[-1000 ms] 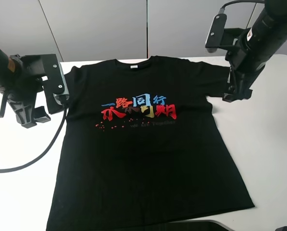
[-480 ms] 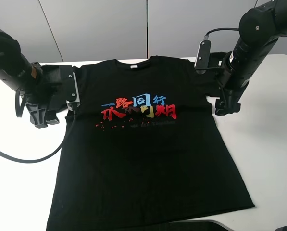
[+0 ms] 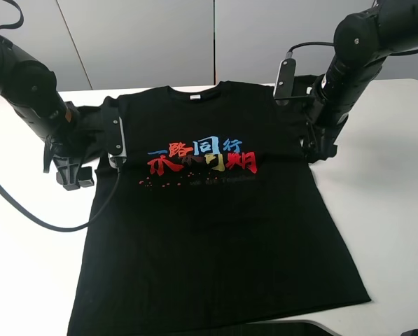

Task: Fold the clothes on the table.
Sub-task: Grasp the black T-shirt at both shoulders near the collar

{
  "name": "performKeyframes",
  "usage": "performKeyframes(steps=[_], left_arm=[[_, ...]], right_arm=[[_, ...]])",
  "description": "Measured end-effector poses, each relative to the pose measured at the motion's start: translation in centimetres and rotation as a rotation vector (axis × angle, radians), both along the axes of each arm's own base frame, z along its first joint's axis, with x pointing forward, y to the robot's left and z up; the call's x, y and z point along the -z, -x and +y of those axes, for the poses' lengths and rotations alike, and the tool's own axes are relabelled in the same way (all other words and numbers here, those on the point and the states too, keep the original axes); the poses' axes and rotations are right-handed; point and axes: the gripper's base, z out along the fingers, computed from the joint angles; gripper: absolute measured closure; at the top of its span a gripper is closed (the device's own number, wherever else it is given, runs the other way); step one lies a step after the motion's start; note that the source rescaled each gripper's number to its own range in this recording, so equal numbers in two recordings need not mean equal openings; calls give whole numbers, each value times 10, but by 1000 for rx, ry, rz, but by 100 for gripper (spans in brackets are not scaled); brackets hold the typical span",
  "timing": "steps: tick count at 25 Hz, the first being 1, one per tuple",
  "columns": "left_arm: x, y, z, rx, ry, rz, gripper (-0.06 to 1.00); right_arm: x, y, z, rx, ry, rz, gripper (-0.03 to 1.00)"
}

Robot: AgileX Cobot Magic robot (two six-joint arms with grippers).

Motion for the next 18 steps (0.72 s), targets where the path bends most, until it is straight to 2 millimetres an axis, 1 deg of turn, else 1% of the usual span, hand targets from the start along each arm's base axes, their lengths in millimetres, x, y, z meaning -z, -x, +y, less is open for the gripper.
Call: performKeyframes(steps=[4,8,14,16,18], left_arm=[[1,-2,-1,9,8,-12,-6],[9,-4,-2,23,4,-1,-6],[24,-7,-5,50,13,0,-6],[26,-9,-6,52,13,0,-6],[24,-14,-8,53,20,-14,-6]], right_arm=[[9,1,4,-35,-16,38,9],[15,1,5,-55,-11,56,9],[17,-2,7,-64,-28,46,9],[20,-2,8,-70,-27,51,9],[28,-2,8,-71,-23,69,9]])
